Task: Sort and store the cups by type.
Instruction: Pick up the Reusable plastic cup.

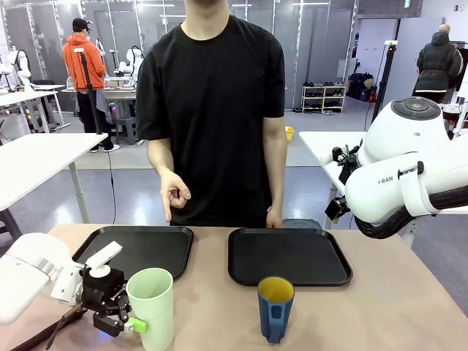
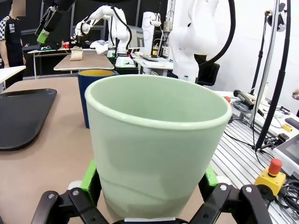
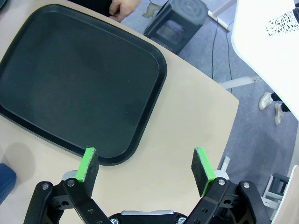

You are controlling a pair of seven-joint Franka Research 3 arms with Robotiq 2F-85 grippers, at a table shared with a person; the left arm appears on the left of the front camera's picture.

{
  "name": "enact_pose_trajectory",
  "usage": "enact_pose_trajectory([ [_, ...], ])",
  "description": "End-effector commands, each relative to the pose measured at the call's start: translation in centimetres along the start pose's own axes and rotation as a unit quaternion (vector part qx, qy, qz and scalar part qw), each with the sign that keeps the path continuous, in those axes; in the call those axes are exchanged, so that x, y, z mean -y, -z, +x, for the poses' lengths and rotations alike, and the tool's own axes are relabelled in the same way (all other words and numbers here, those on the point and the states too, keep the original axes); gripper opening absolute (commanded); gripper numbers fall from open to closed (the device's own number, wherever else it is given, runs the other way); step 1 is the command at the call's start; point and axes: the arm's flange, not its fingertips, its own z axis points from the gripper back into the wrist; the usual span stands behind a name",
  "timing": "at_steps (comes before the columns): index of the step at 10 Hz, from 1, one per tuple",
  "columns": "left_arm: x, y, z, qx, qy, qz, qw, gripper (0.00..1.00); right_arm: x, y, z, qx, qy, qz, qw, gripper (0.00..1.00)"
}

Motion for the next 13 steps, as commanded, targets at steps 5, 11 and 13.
enact_pose_trajectory([
  [5,0.8,1.3,-3.4,0.030,0.021,-0.003,0.999,0.92,0.1,0.0,0.0,0.000,-0.001,0.000,1.000,1.00],
  [11,1.4,-0.4,-1.7,0.039,0.038,0.011,0.998,0.52,0.1,0.0,0.0,0.000,-0.001,0.000,1.000,1.00],
  [13,2.7,-4.7,1.8,0.047,0.058,0.068,0.995,0.52,0.1,0.0,0.0,0.000,-0.001,0.000,1.000,1.00],
])
